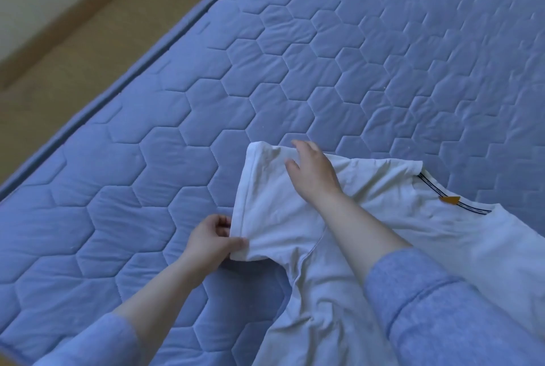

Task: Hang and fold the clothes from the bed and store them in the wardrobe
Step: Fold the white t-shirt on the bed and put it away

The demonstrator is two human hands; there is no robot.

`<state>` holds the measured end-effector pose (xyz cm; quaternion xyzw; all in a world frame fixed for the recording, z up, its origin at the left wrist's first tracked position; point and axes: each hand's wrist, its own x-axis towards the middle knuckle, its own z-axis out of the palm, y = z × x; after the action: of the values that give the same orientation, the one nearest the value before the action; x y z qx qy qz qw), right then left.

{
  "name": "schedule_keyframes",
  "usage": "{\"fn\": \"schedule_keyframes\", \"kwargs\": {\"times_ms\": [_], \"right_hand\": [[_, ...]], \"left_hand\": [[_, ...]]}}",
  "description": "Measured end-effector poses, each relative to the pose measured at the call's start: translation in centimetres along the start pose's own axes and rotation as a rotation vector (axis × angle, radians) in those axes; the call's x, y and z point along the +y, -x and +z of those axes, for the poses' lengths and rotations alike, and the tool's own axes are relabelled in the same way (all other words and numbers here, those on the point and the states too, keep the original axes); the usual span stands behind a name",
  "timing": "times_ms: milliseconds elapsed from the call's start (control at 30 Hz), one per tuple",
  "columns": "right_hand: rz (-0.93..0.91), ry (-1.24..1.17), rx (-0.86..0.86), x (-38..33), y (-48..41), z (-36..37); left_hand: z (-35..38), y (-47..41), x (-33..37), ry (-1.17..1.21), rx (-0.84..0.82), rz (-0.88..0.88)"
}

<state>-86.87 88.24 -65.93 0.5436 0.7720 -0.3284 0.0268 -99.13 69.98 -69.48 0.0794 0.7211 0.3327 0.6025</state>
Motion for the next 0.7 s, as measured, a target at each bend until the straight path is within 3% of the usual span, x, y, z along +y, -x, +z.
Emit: {"fn": "schedule_keyframes", "kwargs": {"times_ms": [200,300,433,700], "right_hand": [[0.126,-0.115,-0.235,-3.5,-5.2,1.3],[0.072,-0.248,-0.153,-5.0,-6.7,1.5],[0.066,-0.385,-0.014,-5.7,-8.0,1.3],[0.118,-0.451,0.009,-4.6,-8.8,2.0]], "left_hand": [[-0.5,-0.6,0.0,-0.107,-0.093,0.036],[-0.6,-0.7,0.1,-0.145,-0.107,0.063],[-0.4,-1.9,1.2,-0.097,0.04,0.144],[0.3,-3.2,1.4,-0.462,0.205,0.263]]}}
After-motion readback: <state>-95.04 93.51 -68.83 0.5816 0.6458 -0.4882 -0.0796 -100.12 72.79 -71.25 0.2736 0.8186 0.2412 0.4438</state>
